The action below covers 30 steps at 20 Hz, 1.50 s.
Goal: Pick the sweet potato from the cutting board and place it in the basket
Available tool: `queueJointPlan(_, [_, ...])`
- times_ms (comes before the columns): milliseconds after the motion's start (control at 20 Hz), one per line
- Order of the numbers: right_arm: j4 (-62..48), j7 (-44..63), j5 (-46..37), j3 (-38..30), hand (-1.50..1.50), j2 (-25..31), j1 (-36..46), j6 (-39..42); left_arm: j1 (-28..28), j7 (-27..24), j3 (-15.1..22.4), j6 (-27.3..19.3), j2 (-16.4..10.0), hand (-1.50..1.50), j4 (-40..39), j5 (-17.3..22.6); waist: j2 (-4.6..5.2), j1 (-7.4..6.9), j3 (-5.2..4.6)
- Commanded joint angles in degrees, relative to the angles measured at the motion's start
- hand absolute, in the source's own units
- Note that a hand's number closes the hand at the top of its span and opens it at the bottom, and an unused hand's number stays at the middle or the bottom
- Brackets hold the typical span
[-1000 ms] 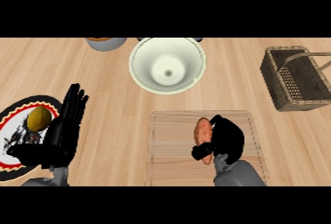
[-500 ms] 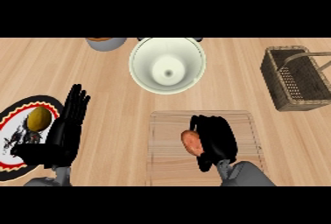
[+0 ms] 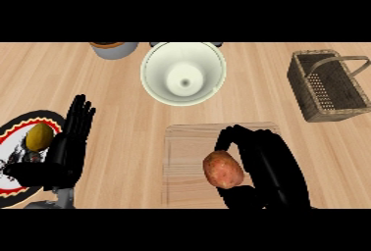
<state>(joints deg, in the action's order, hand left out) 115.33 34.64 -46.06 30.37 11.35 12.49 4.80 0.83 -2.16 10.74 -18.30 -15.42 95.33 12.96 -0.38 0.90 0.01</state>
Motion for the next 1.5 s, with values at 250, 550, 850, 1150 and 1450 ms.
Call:
queueJointPlan(250, [28.18,19.09,11.73,-9.95,1.5,-2.39,5.31,14.34,-0.97,-1.23,-0.41,2.07,0.82,0.0,-0.97,-0.02,0.17,-0.48,-0.09])
queueJointPlan(550, [28.1,25.49,13.95,-19.54,1.5,-1.58,8.85,21.28,-2.44,3.61,-0.14,0.17,0.9,0.0,5.28,-1.7,0.13,-0.77,-0.01])
queueJointPlan(850, [22.25,19.61,18.93,-34.25,1.5,6.89,12.62,28.4,-1.97,1.68,-2.29,3.0,0.51,0.0,3.48,-1.19,0.22,-0.68,-0.01])
queueJointPlan(1150, [10.13,12.08,23.73,-46.67,1.5,12.39,15.67,28.23,-3.95,1.74,-1.71,4.34,1.57,0.0,4.77,-1.92,0.29,-1.12,0.0])
queueJointPlan(1450, [2.33,-1.55,24.22,-53.95,1.5,16.11,11.16,25.55,-0.2,0.2,-3.52,4.74,3.79,0.0,-0.84,-3.41,0.39,-0.86,0.0])
